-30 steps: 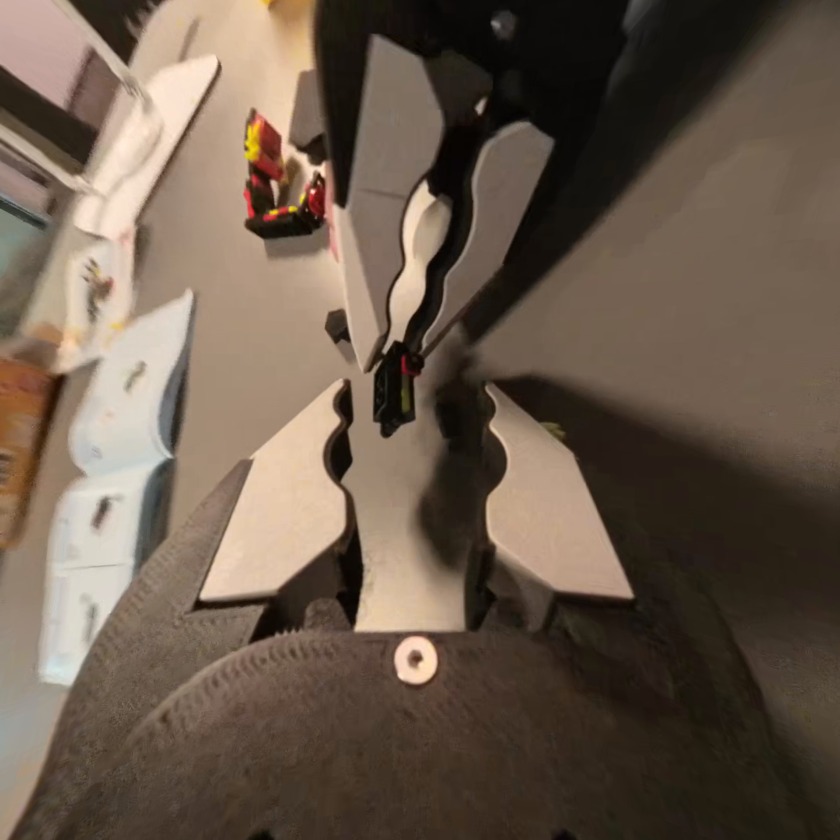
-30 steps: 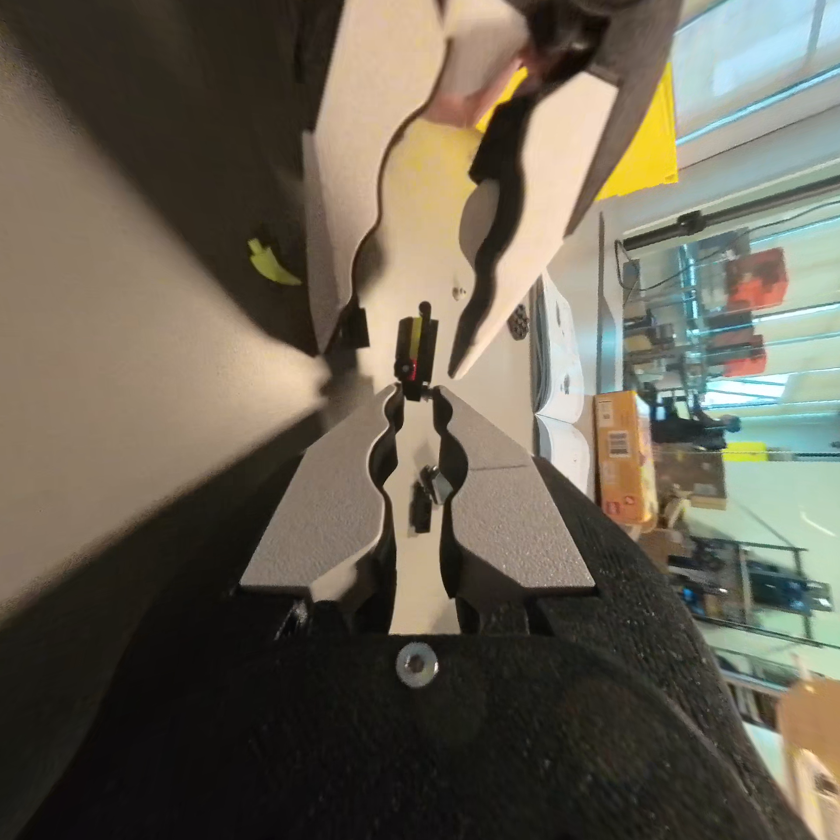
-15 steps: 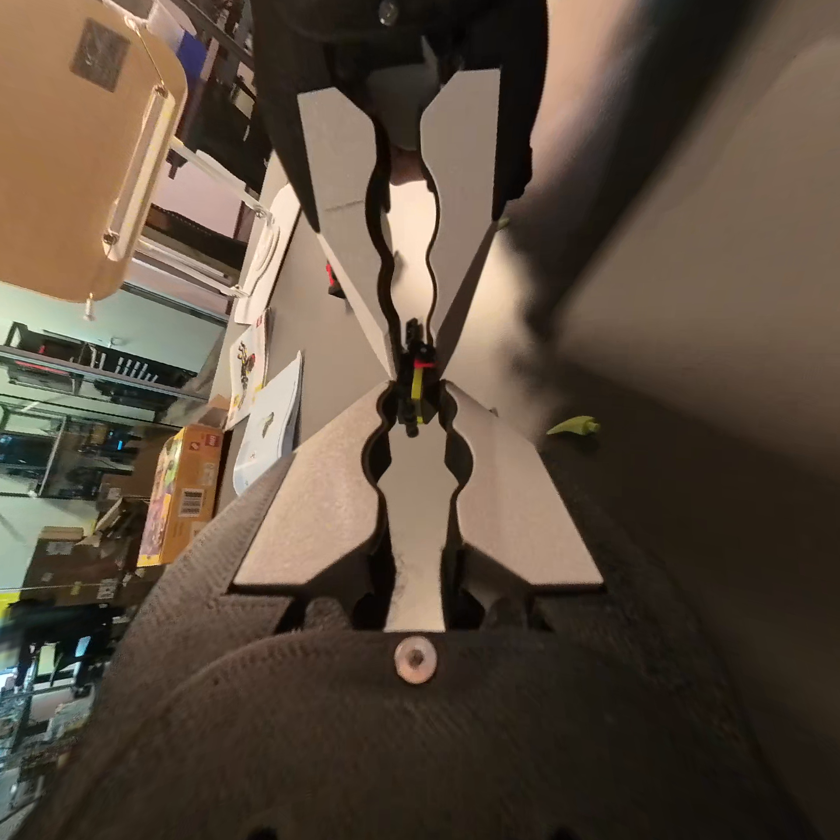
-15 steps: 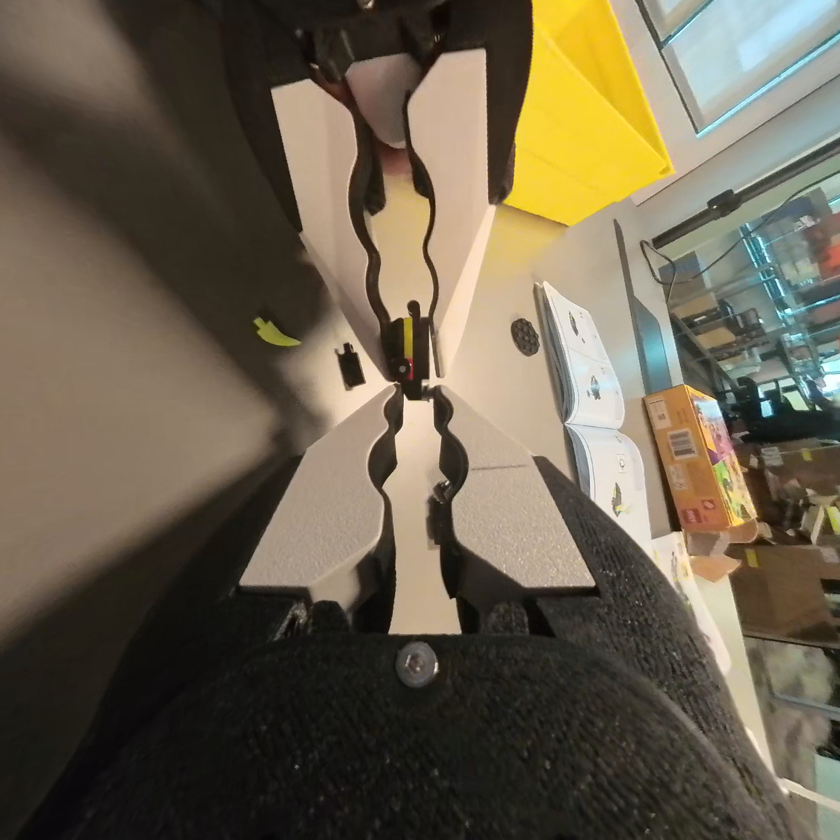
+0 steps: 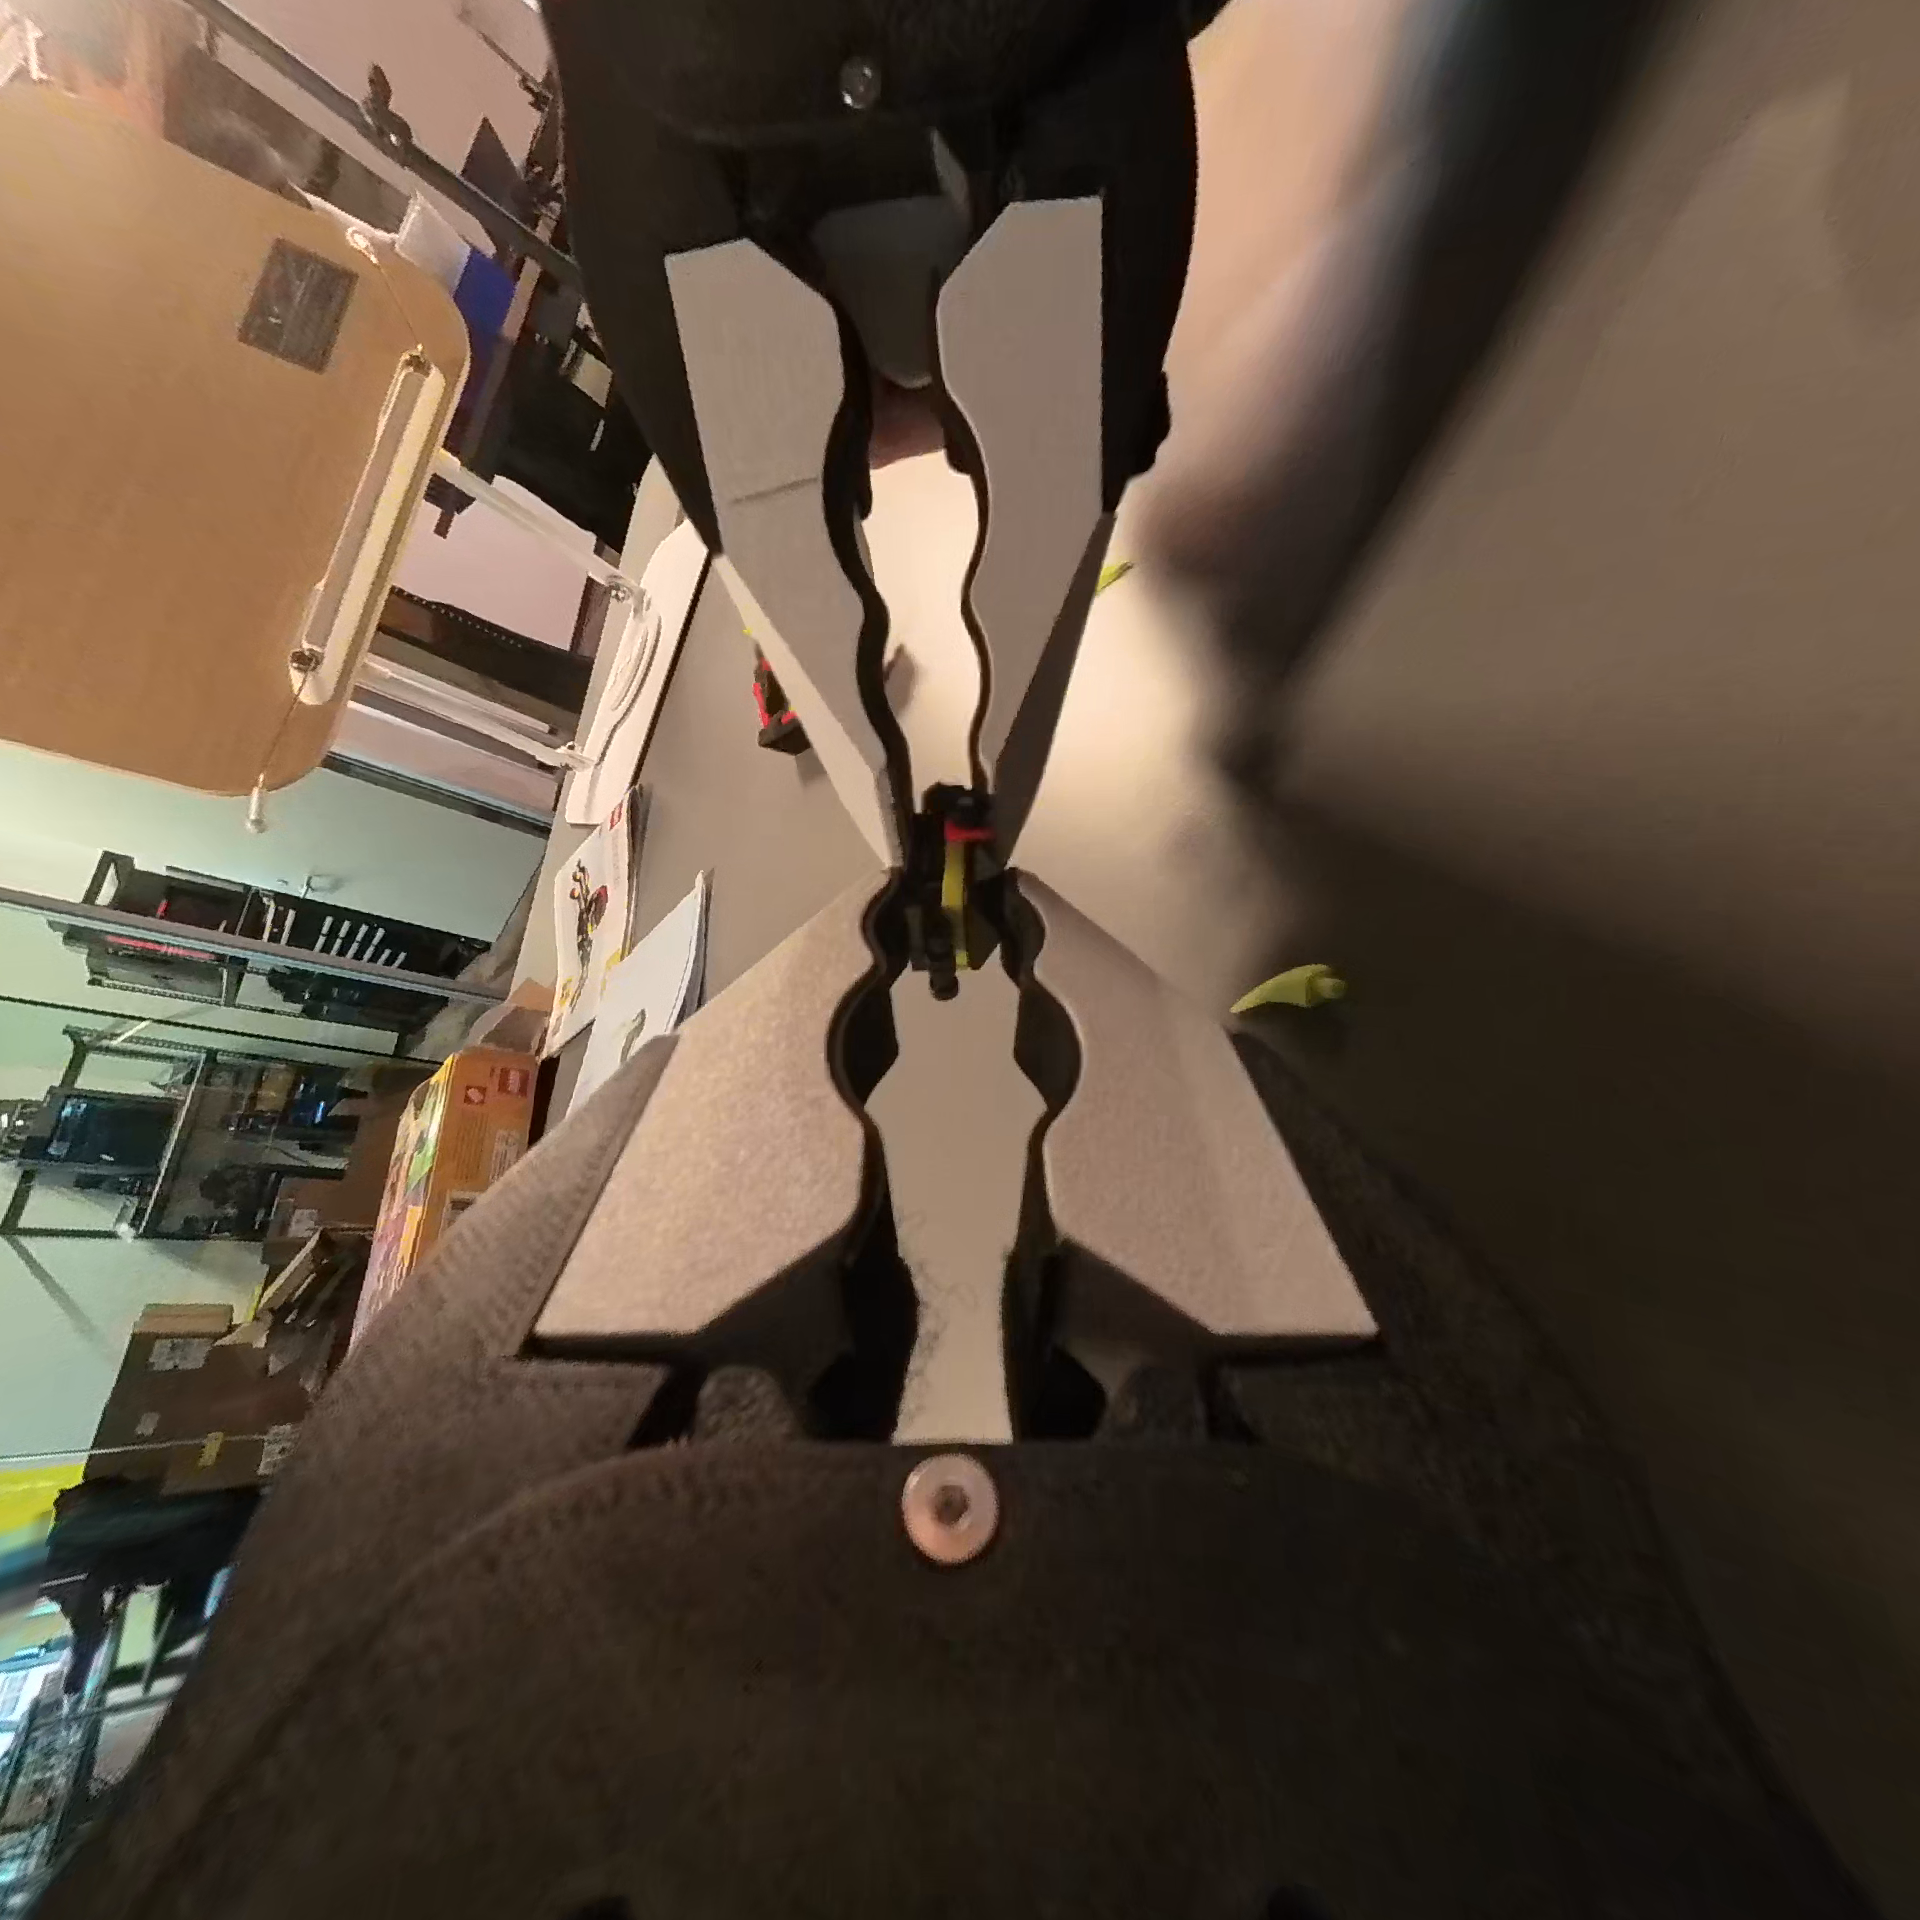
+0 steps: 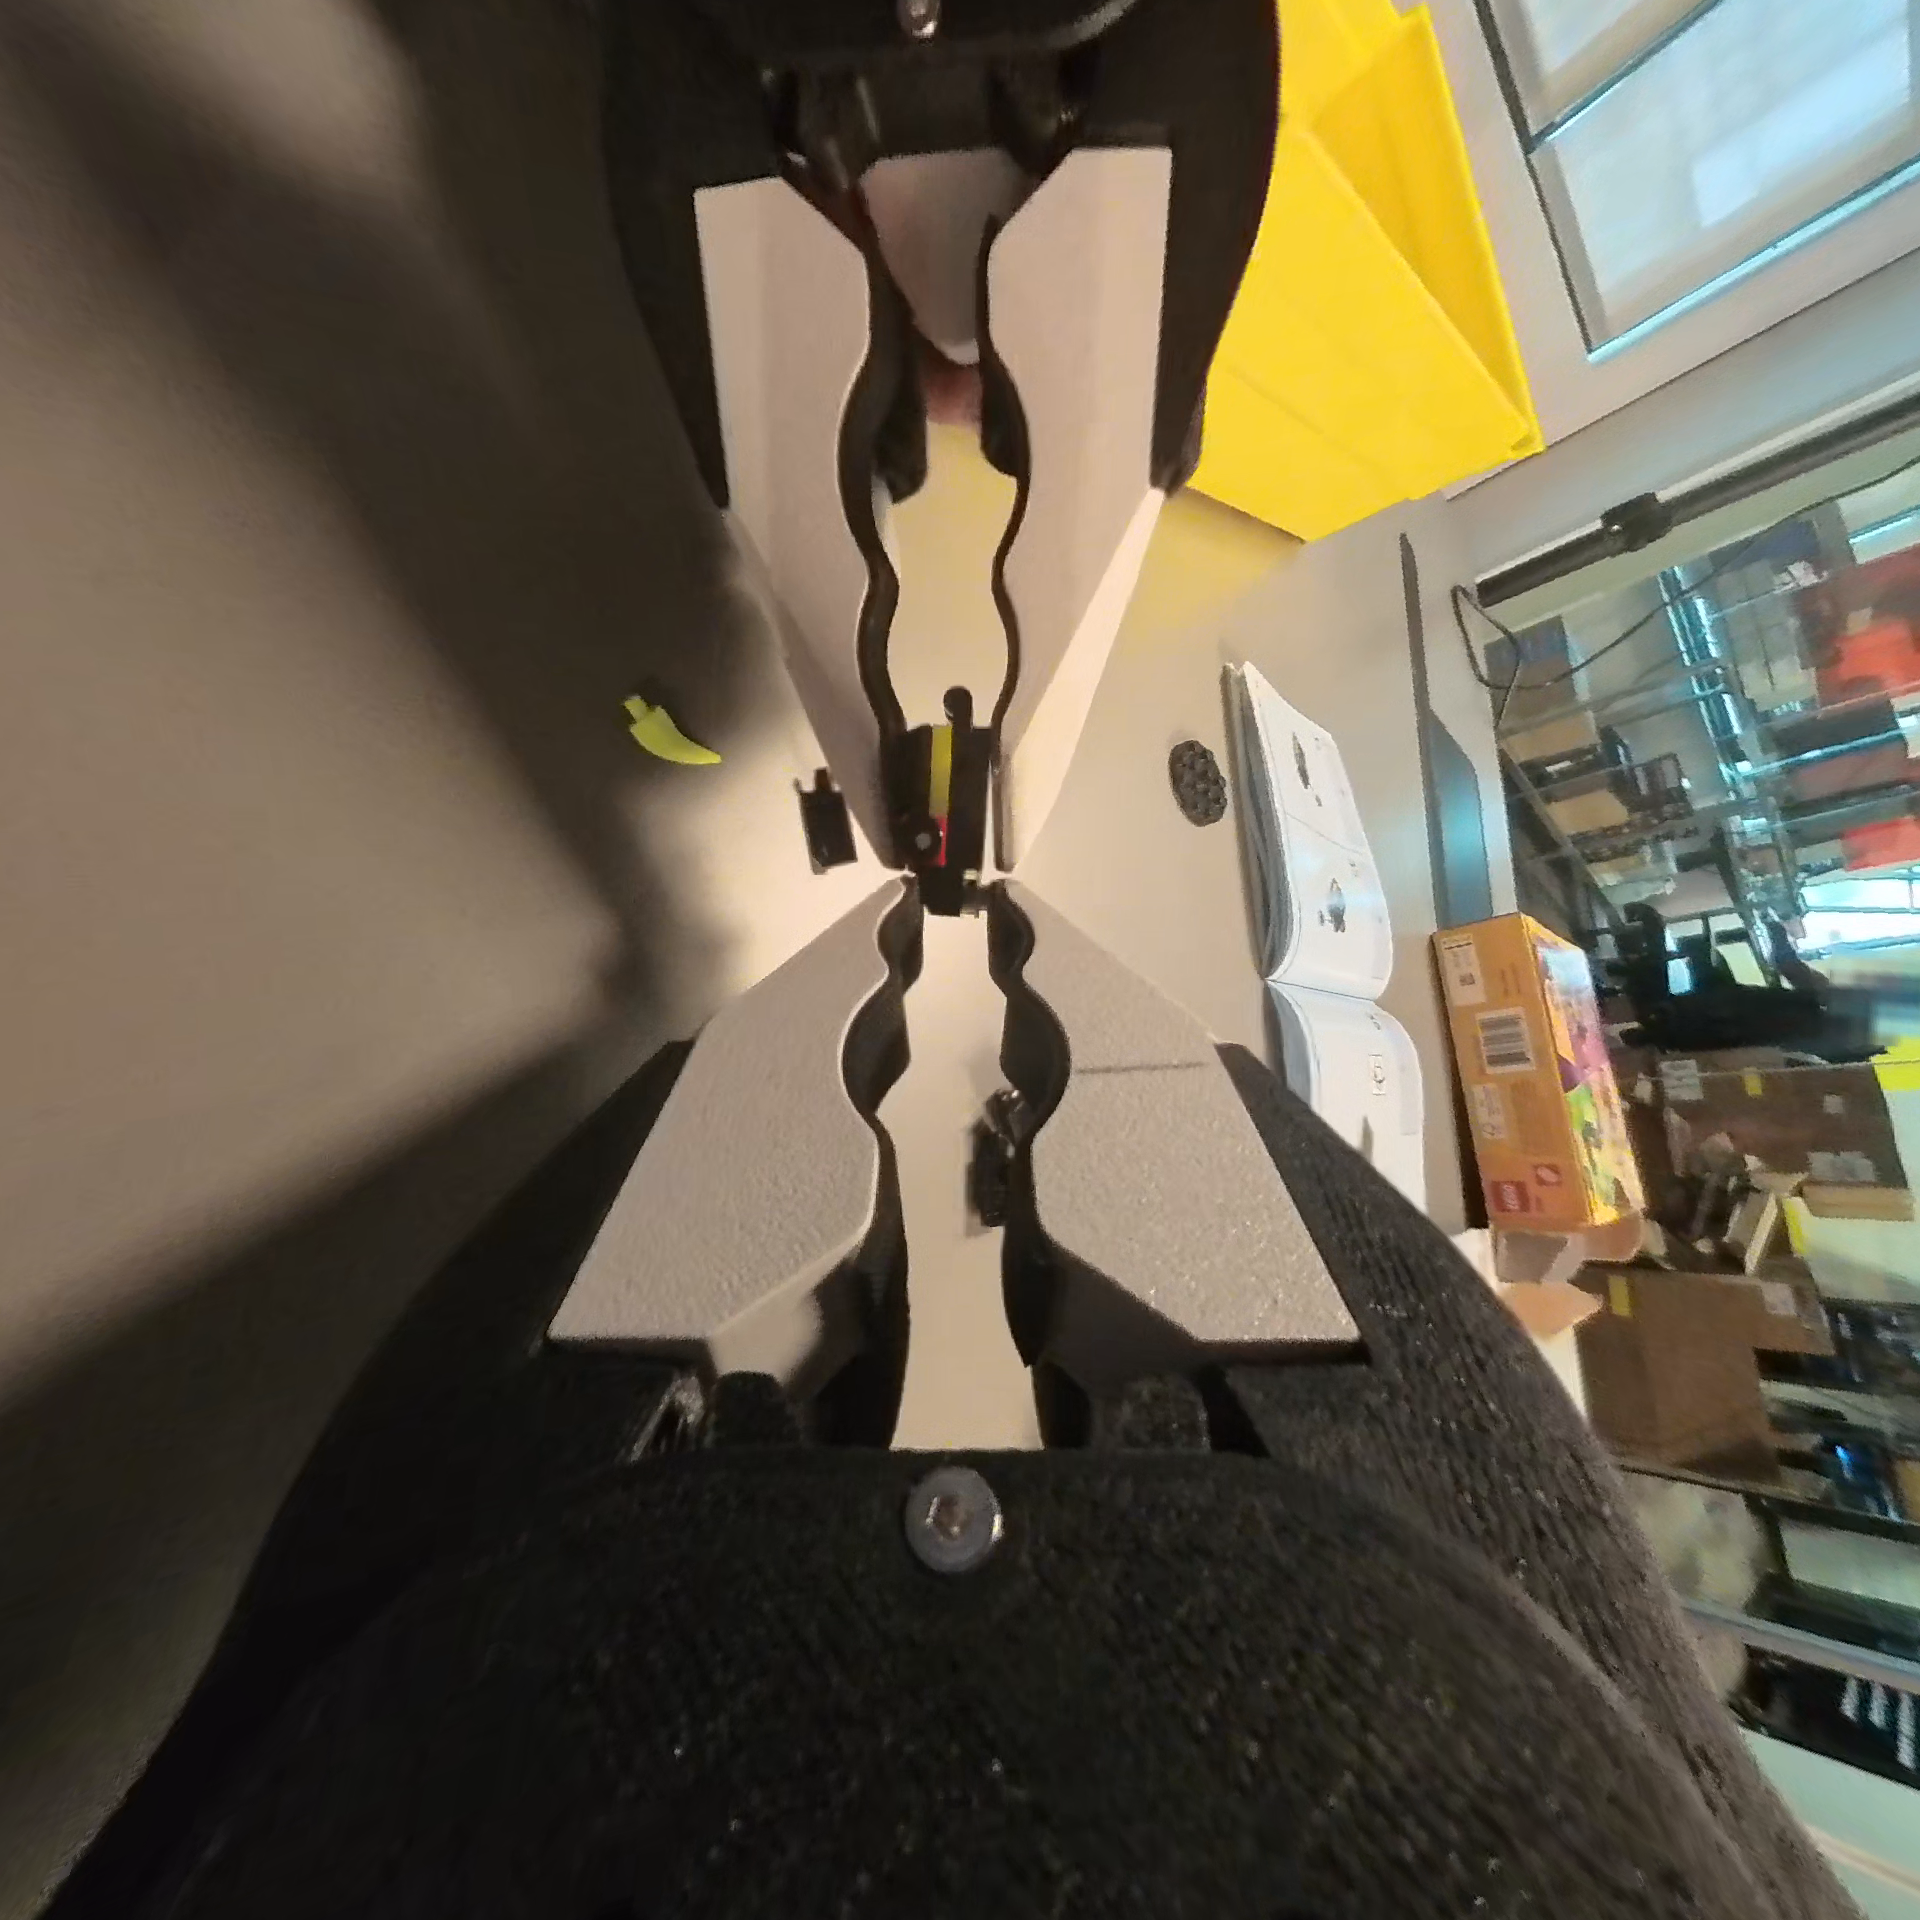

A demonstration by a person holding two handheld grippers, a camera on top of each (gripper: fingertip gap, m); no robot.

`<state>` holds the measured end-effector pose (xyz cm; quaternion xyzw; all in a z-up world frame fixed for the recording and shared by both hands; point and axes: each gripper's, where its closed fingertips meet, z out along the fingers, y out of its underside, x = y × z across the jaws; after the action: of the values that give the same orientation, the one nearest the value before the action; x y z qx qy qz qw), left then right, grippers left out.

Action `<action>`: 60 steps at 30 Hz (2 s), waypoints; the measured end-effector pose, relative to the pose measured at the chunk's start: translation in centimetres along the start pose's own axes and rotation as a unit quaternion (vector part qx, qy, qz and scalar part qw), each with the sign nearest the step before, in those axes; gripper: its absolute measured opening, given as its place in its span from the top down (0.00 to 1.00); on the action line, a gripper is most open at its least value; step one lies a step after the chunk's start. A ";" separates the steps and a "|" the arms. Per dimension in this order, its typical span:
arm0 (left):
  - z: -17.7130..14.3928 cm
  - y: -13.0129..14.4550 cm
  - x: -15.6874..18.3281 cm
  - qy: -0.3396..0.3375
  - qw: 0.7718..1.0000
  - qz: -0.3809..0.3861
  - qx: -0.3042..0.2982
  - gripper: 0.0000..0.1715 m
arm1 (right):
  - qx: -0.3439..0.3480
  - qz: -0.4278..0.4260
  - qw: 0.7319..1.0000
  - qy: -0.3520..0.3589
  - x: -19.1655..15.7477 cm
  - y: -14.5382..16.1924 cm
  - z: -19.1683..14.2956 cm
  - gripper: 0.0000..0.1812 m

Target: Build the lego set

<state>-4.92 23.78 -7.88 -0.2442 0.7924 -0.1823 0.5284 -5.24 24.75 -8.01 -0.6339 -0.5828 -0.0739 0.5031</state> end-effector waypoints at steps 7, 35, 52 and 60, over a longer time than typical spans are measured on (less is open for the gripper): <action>0.0 -0.1 0.5 0.006 1.000 0.012 0.006 0.91 | -0.006 0.010 1.000 -0.017 -0.5 0.1 0.0 0.94; 0.0 1.5 1.8 0.059 0.998 0.003 -0.029 0.91 | -0.019 0.189 0.976 -0.110 -1.7 2.2 0.3 0.92; 0.3 2.5 1.2 0.039 0.998 0.017 -0.051 0.91 | -0.091 0.341 0.932 -0.084 0.1 6.1 0.5 0.91; 0.5 2.6 1.0 0.038 0.998 0.016 -0.054 0.90 | -0.105 0.344 0.931 -0.060 0.7 6.2 1.3 0.97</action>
<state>-5.30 25.32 -10.24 -0.2523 0.8245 -0.1402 0.4867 -0.59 27.28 -11.57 -0.8480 -0.3469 0.0816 0.3923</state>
